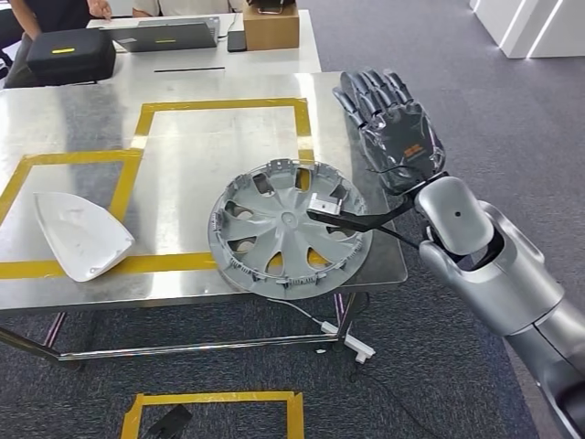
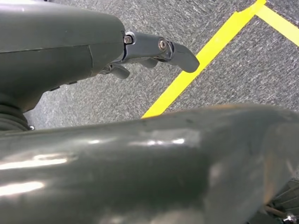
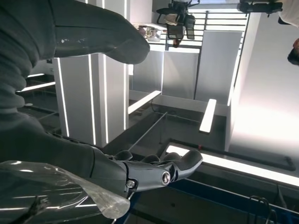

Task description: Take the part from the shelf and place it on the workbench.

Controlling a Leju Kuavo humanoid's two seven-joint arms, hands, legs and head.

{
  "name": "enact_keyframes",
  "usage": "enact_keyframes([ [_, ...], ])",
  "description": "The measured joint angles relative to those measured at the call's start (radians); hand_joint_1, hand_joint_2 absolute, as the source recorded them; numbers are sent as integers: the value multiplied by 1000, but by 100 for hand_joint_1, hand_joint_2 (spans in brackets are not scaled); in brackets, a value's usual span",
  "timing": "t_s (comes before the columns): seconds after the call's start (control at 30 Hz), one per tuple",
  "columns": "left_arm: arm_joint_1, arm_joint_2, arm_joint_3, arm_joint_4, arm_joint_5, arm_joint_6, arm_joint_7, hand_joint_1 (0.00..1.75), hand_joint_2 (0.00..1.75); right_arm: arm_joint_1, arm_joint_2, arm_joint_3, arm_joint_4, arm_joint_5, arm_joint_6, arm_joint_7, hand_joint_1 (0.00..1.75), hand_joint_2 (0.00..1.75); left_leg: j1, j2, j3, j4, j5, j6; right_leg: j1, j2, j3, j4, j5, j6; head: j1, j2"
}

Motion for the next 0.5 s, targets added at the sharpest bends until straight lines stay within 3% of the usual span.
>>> enact_keyframes([
  [0.3,1,0,-2,-3,2,0,-1,0,0,22,0,-24,-33,18,-8,2,0,175,0,0,0,0,0,0,0,0,0,0,0,0,0,0],
  [0.5,-2,-1,-10,-4,31,4,-38,0,0,53,-8,-27,-60,335,-211,108,0,175,0,0,0,0,0,0,0,0,-1,0,0,0,0,0],
])
